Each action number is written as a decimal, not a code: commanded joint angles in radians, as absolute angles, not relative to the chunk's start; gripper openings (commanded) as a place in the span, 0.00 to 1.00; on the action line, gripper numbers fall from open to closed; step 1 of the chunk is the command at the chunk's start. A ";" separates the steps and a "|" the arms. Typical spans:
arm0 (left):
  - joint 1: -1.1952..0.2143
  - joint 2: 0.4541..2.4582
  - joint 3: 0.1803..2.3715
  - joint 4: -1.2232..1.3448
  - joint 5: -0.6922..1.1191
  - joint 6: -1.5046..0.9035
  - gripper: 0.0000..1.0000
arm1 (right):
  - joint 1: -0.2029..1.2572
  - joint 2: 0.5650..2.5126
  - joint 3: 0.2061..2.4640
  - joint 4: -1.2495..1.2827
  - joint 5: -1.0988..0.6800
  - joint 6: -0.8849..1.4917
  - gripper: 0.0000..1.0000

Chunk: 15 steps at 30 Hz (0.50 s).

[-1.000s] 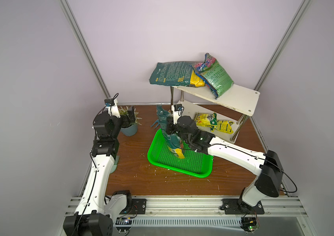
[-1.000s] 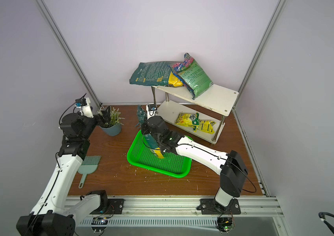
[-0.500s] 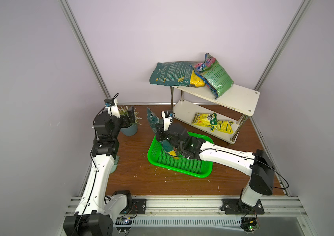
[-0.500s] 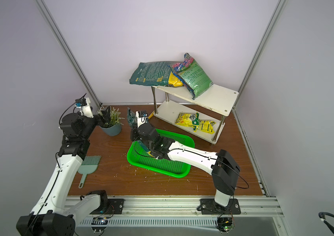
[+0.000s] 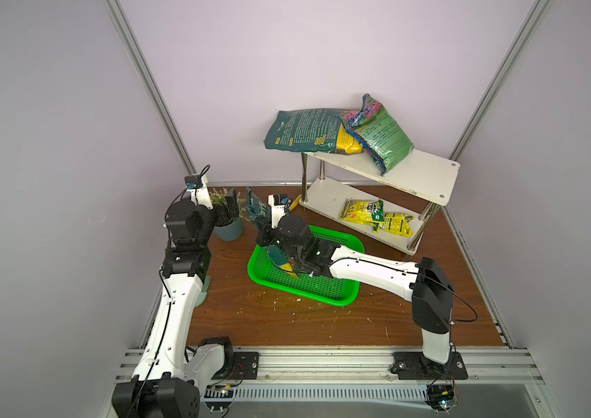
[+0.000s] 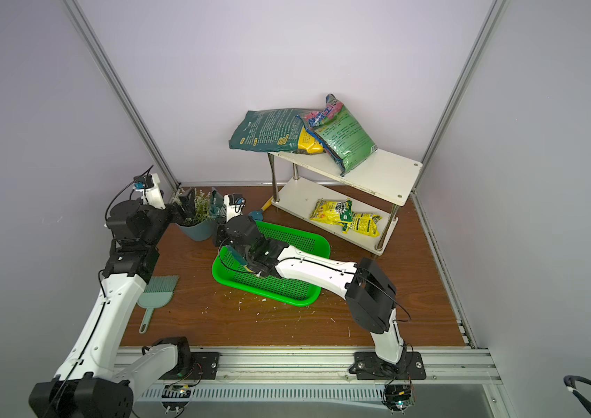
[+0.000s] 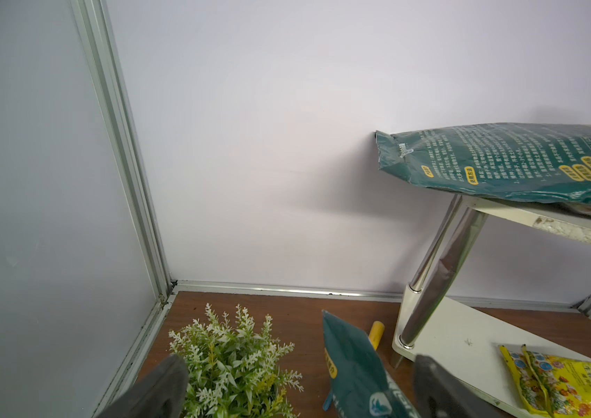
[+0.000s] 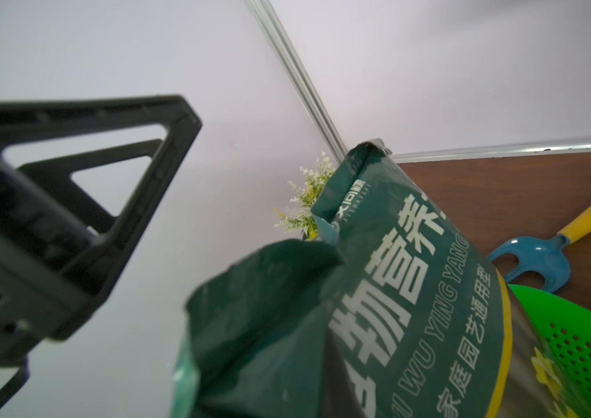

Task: Take down the fertilizer bag from the shelf
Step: Place the fertilizer bag in the storage box.

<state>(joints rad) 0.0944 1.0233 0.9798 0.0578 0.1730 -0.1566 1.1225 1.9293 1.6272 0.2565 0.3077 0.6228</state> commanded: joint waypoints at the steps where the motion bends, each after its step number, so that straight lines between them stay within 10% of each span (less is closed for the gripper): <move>1: 0.107 1.011 1.004 0.061 0.166 -0.160 1.00 | 1.168 1.848 1.585 0.439 0.309 0.583 0.00; 15: 0.110 1.006 1.003 0.063 0.173 -0.161 1.00 | 1.216 1.954 1.589 0.479 0.306 0.604 0.00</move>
